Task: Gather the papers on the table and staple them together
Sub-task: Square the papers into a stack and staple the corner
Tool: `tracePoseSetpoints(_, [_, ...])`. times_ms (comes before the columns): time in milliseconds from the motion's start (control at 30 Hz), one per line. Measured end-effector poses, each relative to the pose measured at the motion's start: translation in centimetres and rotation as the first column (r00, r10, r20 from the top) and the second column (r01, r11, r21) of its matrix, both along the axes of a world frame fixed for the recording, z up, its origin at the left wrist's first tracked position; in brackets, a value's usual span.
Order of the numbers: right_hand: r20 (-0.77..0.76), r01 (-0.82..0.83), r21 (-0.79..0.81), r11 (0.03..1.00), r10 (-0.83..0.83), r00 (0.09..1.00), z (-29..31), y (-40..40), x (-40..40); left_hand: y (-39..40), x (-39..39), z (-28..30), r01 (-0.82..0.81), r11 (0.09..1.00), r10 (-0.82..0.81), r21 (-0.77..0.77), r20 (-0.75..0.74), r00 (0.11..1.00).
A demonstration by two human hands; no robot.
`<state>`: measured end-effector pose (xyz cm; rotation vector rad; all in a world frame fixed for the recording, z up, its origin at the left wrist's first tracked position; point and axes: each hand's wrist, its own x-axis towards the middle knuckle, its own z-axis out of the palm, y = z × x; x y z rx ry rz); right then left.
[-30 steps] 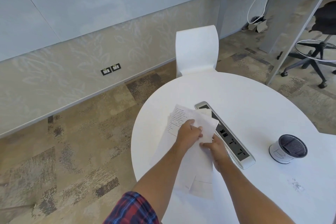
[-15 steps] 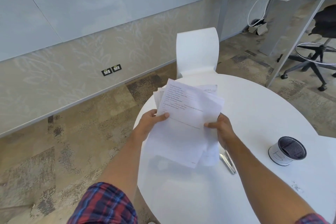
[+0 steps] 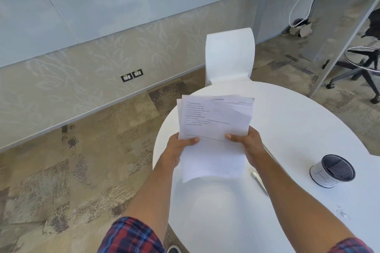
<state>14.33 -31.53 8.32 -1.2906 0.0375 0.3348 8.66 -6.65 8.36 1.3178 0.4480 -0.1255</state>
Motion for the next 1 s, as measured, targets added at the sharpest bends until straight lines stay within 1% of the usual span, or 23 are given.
tracePoseSetpoints(67, [0.005,-0.003,-0.060,0.998,0.003,1.000,0.0,-0.1,0.1,0.4,0.1,0.2,0.069,0.995,-0.069,0.070,0.004,0.998])
tracePoseSetpoints(133, [0.036,0.011,-0.097,0.995,-0.008,0.999,0.3,0.0,0.2,0.9,0.2,0.8,0.151,0.986,-0.153,0.065,0.025,0.988])
tracePoseSetpoints(200, [0.079,0.023,-0.095,0.995,-0.016,0.997,0.8,0.2,0.1,1.1,0.2,1.6,0.187,0.981,-0.190,0.040,0.064,0.980])
tracePoseSetpoints(300, [0.120,0.027,-0.056,0.998,-0.020,0.993,1.2,0.5,-0.5,1.1,0.3,1.7,0.129,0.992,-0.129,0.012,0.113,0.985])
tracePoseSetpoints(400, [0.112,0.015,-0.046,0.999,-0.009,0.994,0.4,0.8,-1.7,0.8,-0.3,0.5,0.077,0.997,-0.073,-0.032,0.105,0.992])
tracePoseSetpoints(467, [0.067,0.008,-0.067,0.998,-0.003,0.998,-1.2,0.9,-2.6,0.2,-1.2,-0.6,0.070,0.997,-0.067,-0.043,0.066,0.996])
tracePoseSetpoints(600, [-0.054,0.005,-0.146,0.989,-0.014,0.998,-3.7,0.5,-3.8,-0.9,-2.5,-2.9,0.037,0.997,-0.035,0.061,-0.029,0.999])
tracePoseSetpoints(667, [-0.063,0.010,-0.168,0.986,-0.020,0.998,-3.7,0.5,-3.8,-1.1,-2.5,-2.9,0.044,0.996,-0.042,0.079,-0.030,0.999])
tracePoseSetpoints(733, [-0.041,0.033,-0.170,0.985,-0.040,0.998,-3.1,0.6,-3.6,-1.0,-2.2,-2.1,0.065,0.994,-0.065,0.089,-0.001,0.998])
tracePoseSetpoints(867, [0.038,0.048,-0.075,0.996,-0.046,0.998,-1.2,0.3,-3.0,-0.4,-1.4,-0.5,0.134,0.988,-0.139,0.073,0.058,0.989])
tracePoseSetpoints(933, [0.052,0.020,-0.057,0.998,-0.017,0.999,-0.9,-0.1,-2.9,-0.1,-1.3,-0.4,0.165,0.982,-0.168,0.087,0.030,0.985])
tracePoseSetpoints(1000, [0.029,0.001,-0.072,0.997,0.001,1.000,-1.5,-0.4,-3.1,0.0,-1.5,-0.9,0.167,0.982,-0.168,0.092,0.000,0.986])
